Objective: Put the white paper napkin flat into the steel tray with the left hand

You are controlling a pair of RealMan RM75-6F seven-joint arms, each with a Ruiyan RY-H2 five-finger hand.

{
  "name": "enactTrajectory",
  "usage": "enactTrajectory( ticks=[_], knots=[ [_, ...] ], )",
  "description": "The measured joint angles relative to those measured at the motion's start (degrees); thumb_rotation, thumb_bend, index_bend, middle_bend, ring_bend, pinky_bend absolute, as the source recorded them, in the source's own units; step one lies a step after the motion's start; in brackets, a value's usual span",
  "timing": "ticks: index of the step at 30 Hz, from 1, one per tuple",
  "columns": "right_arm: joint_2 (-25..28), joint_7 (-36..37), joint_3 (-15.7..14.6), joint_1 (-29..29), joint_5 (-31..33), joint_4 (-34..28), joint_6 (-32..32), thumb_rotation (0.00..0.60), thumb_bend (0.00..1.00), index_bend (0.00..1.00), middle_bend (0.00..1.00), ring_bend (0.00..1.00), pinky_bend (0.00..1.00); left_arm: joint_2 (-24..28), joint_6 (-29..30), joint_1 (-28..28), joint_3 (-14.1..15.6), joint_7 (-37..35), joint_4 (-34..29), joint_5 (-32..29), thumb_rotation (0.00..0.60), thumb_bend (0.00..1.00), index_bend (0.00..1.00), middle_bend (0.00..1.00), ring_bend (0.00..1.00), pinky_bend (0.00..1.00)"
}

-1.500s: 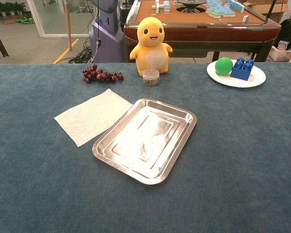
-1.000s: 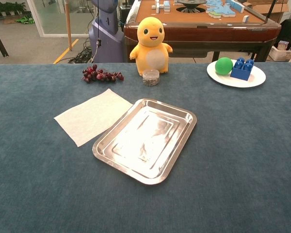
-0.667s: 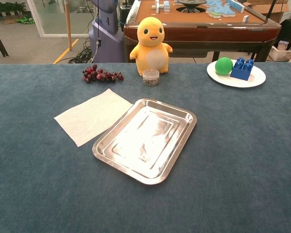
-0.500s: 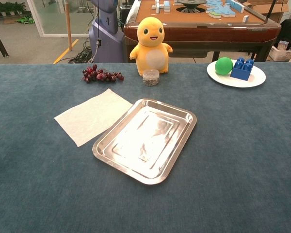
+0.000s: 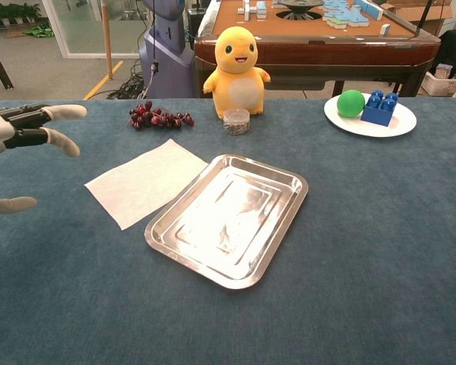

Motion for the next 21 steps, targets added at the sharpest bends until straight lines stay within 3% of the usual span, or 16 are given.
enactTrajectory(
  ticks=[5, 12, 21],
  knots=[
    [0.1, 0.3, 0.0, -0.1, 0.0, 0.0, 0.1, 0.6, 0.45, 0.41, 0.37, 0.22, 0.2, -1.4, -2.3, -2.1, -0.4, 0.3, 1.1, -0.8, 0.6, 0.23, 0.29, 0.0, 0.0, 0.16],
    [0.1, 0.4, -0.1, 0.0, -0.2, 0.0, -0.2, 0.6, 0.45, 0.41, 0.37, 0.22, 0.2, -3.8, -4.9, -4.7, -0.8, 0.5, 2.5, -2.3, 0.6, 0.13, 0.3, 0.0, 0.0, 0.16],
    [0.4, 1.0, 0.0, -0.1, -0.3, 0.0, 0.1, 0.6, 0.45, 0.41, 0.37, 0.22, 0.2, -7.5, -6.6, -6.8, -1.1, 1.6, 5.1, -3.8, 0.6, 0.13, 0.33, 0.0, 0.0, 0.16]
  ],
)
